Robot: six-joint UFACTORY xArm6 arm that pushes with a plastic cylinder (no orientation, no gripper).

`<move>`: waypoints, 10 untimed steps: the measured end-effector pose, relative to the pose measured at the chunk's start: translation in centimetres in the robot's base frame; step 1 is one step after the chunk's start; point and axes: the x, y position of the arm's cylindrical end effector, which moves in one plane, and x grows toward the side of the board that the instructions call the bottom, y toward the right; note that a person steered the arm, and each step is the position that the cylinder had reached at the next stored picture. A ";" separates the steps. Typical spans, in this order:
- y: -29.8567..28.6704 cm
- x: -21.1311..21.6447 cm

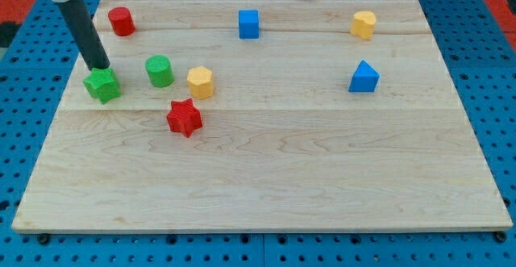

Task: Push the yellow hexagon into the blue triangle

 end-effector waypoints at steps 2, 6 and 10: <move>3.1 0.0; 14.0 4.5; 33.1 3.4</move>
